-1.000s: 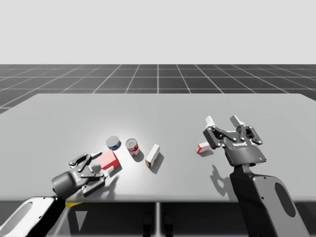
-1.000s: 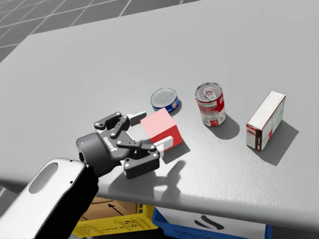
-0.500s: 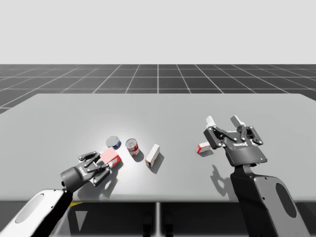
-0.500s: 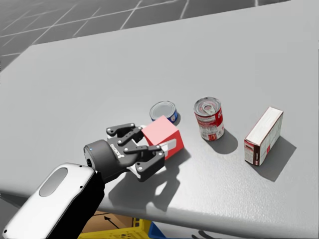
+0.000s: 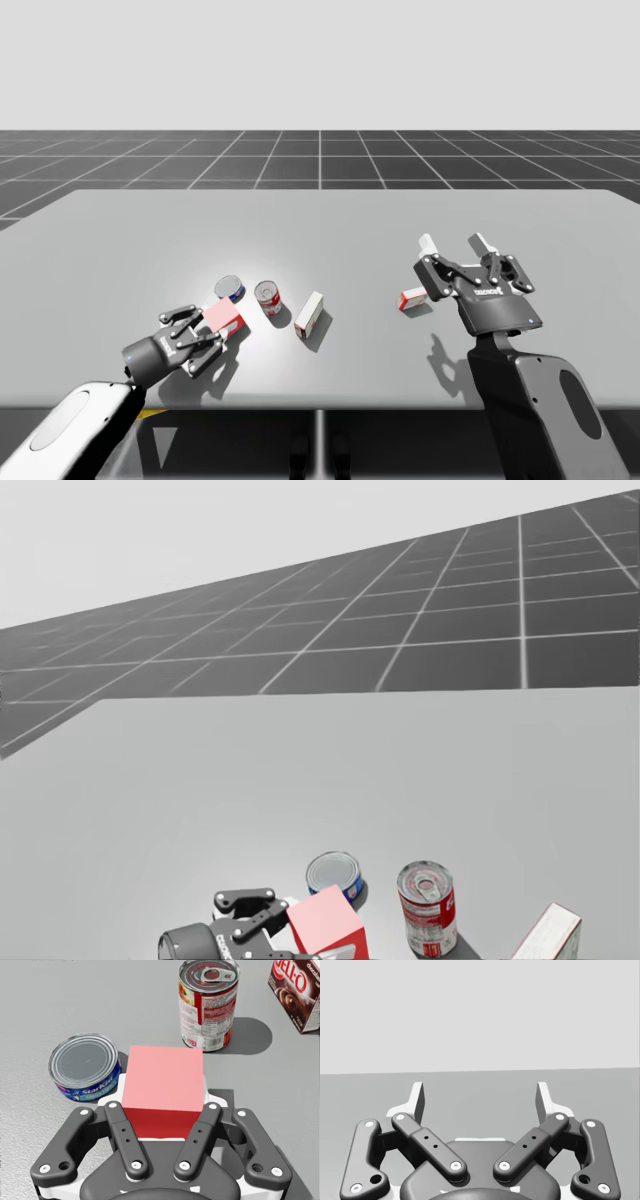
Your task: Find the red cube and pick it up.
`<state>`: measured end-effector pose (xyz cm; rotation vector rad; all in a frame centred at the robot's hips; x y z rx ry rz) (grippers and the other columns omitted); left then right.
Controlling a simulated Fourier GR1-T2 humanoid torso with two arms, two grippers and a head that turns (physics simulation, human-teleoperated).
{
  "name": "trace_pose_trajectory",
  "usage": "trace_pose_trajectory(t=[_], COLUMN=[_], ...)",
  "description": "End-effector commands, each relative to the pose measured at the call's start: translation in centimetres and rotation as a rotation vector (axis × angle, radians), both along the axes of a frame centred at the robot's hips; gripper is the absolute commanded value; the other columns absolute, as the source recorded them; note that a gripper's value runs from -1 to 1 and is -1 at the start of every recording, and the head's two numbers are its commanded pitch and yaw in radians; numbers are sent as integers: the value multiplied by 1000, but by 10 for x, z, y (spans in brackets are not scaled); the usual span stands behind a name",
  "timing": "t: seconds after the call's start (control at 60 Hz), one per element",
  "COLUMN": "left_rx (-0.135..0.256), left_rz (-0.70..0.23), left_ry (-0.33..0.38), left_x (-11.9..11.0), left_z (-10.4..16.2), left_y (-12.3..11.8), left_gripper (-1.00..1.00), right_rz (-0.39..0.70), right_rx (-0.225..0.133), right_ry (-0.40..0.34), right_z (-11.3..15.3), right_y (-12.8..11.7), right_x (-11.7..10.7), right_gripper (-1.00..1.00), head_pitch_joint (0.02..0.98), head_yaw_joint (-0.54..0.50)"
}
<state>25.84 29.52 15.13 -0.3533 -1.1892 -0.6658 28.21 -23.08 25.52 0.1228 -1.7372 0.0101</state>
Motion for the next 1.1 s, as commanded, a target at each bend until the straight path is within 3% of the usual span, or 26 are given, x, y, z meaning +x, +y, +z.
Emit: trace_pose_trajectory(t=[0.017, 0.15, 0.25, 0.333, 0.633, 0.667, 0.8, 1.1], left_rx=[26, 33, 94, 112, 129, 135, 157, 124], left_rz=[-138, -138, -145, -142, -107, -104, -81, 60], left_ry=[106, 76, 13, -24, -139, -158, -209, -386], left_x=[-20, -23, -26, -26, -18, -17, -12, -8], left_z=[-24, -13, 7, 24, 76, 83, 106, 179], left_y=[-12, -16, -21, -21, -20, -21, -22, -23], left_gripper=[1000, 1000, 1000, 1000, 1000, 1000, 1000, 1000], right_rz=[-1, -3, -3, 1, -11, -19, -25, -32], right_rx=[0, 0, -1, 10, -4, -20, -20, -36], right_ry=[-1, -3, -5, 0, -17, -25, -25, -25], right_z=[0, -1, -1, -1, -1, -2, -3, -5], right_y=[-1, -1, -2, -3, -4, -3, -3, -5], right_x=[0, 1, 1, 1, 2, 2, 2, 2], right_gripper=[-1000, -1000, -1000, -1000, -1000, -1000, -1000, -1000], head_pitch_joint=[467, 461, 464, 464, 469, 470, 470, 473], head_yaw_joint=[411, 412, 410, 411, 406, 407, 408, 406])
